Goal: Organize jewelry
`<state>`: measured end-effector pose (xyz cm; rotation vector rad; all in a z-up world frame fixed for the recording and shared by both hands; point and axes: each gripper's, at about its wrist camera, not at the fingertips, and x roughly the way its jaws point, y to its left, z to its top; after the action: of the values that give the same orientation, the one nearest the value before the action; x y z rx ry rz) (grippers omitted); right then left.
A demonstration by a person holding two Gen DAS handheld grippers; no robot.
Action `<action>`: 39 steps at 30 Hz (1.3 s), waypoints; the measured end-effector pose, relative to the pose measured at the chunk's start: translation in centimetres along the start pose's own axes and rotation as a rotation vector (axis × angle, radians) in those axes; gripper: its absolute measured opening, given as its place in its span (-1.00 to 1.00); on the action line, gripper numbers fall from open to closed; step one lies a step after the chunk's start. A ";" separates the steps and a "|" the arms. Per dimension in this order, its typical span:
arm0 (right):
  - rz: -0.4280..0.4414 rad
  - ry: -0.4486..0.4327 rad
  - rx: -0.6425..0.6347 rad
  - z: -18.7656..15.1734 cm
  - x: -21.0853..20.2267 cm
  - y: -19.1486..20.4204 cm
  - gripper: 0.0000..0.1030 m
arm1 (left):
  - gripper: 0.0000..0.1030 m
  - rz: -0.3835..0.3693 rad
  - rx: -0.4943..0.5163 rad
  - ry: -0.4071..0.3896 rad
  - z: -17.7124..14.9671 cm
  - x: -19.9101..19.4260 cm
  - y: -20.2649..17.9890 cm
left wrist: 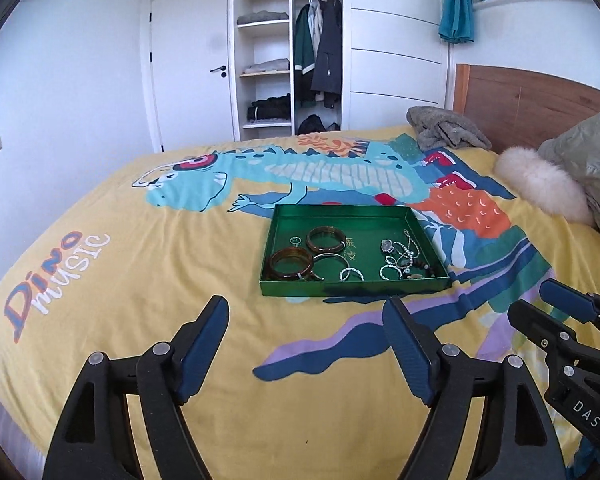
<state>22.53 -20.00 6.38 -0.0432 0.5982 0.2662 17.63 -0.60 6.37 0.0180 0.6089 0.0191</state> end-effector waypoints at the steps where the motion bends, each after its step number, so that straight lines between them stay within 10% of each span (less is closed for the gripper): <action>1: 0.003 -0.006 -0.002 -0.6 -1.0 0.2 -0.13 | 0.58 0.015 0.004 -0.012 -0.6 -1.2 -0.1; 16: 0.014 -0.062 0.015 -6.3 -9.5 1.5 -0.10 | 0.99 0.076 0.071 -0.157 -5.7 -11.7 -1.4; 39: -0.013 -0.048 0.033 -9.2 -10.5 1.0 -0.08 | 0.99 0.071 0.071 -0.171 -7.6 -13.0 -1.8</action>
<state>8.86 -22.54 4.76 -0.0084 0.5541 0.2437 2.65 -2.57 7.50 0.1093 0.4380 0.0645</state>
